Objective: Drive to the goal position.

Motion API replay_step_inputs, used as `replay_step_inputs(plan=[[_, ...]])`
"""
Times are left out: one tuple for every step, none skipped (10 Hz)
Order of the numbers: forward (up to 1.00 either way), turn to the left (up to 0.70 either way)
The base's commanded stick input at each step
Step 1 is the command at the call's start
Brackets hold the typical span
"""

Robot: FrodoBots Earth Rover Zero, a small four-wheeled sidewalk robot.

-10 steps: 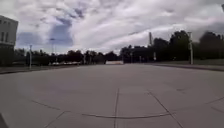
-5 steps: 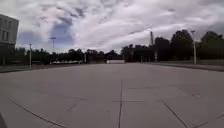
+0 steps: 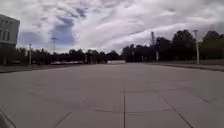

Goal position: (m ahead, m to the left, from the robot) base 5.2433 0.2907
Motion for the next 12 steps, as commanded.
replay_step_inputs(plan=[[0.70, 0.01], [0.70, 0.01], [0.70, 0.01], [0.70, 0.01], [0.70, 0.01], [0.70, 0.01], [0.70, 0.01], [0.70, 0.01], [0.70, 0.01], [0.70, 0.01], [0.70, 0.01], [0.70, -0.14]])
